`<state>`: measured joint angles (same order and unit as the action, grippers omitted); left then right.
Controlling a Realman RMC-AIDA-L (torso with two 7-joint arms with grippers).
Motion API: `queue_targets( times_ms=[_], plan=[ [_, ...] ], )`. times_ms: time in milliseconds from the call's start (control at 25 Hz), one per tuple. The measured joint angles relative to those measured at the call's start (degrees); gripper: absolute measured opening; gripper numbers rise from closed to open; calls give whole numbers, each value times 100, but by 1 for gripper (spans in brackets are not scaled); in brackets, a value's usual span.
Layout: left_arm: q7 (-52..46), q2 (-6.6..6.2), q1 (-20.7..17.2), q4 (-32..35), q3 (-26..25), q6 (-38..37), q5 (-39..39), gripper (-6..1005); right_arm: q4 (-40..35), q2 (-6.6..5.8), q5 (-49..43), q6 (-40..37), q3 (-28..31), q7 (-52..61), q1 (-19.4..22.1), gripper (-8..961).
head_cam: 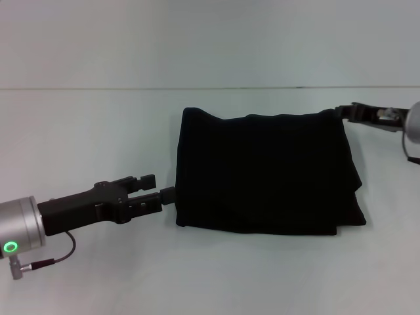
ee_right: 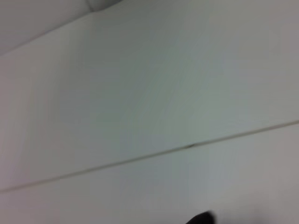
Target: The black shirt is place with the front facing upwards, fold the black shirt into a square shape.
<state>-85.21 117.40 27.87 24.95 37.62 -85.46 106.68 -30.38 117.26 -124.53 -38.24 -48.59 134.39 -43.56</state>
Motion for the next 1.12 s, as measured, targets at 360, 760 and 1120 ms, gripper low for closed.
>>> queue_targets(
  times_ms=[360,760,1120],
  plan=[
    [-142,-10,14,0,0,-172,0,798,22,-320,510,-801,1419,-115,266,550],
    [-154,-12,94,0,0,-235,2,799,878,-805,1603,-1852,1780,-86,561,609],
    [-154,-14,138,1,0,-233,2,798,1154,-401,1560,-1179,1541,-403,153,603]
  ],
)
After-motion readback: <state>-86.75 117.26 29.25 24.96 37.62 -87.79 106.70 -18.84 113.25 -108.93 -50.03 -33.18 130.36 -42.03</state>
